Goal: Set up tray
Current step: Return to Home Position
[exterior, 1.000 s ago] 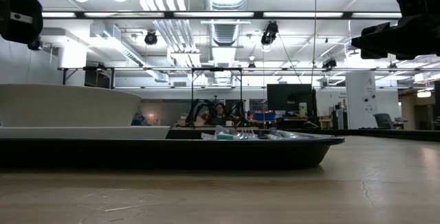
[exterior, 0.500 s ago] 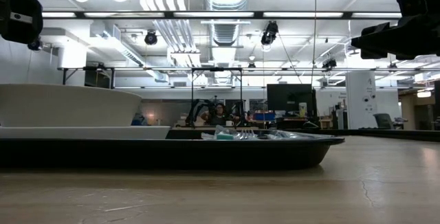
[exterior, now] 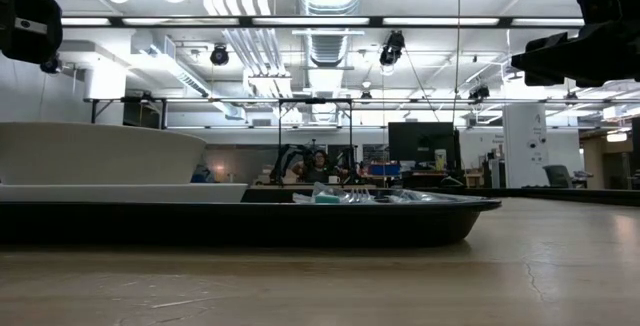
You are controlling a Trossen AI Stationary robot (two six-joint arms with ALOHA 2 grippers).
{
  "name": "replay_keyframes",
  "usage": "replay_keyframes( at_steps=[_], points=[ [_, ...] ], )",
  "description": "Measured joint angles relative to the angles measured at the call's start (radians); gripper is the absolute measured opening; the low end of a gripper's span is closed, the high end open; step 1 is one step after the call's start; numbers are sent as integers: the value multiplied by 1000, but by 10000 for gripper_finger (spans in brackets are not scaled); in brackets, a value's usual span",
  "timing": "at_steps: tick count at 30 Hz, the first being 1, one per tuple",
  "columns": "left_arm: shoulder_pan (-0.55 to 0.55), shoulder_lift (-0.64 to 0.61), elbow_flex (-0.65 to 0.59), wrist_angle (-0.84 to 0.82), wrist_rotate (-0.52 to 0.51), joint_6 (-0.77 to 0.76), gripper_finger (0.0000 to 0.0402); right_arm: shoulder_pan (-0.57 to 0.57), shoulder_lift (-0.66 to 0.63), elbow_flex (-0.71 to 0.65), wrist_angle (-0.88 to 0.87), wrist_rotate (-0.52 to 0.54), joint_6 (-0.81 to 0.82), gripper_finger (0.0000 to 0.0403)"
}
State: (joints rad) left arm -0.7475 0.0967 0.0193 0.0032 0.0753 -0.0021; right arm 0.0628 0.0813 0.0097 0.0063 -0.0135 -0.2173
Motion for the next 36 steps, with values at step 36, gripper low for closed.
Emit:
replay_keyframes(
  at_steps=[36],
  points=[
    [0,0,0,0,0,0,255,0,0,0,0,0,0,74]
  ],
)
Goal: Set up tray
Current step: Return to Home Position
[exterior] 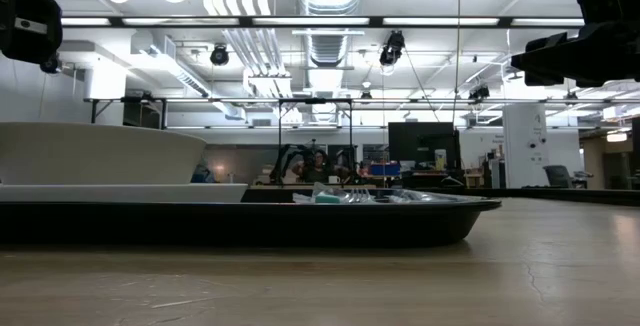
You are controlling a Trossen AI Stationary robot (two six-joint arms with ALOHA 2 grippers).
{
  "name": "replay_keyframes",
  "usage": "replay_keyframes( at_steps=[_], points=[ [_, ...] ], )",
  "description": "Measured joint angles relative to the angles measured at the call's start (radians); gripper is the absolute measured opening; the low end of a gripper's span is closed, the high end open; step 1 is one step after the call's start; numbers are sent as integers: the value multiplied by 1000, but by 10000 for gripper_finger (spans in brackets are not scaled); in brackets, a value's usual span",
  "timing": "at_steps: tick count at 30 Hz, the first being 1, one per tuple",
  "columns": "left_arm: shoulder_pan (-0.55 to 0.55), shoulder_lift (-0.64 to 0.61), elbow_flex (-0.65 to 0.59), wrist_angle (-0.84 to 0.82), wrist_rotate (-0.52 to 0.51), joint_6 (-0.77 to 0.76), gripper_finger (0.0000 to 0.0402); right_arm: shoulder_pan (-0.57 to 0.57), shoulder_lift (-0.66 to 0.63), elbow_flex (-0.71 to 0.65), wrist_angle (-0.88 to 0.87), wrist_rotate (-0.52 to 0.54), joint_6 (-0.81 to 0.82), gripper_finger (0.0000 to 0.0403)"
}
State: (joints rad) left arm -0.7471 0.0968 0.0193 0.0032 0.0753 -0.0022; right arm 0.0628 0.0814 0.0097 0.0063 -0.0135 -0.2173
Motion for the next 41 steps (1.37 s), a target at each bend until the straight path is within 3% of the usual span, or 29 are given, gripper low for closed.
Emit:
replay_keyframes(
  at_steps=[41],
  points=[
    [0,0,0,0,0,0,255,0,0,0,0,0,0,81]
  ],
)
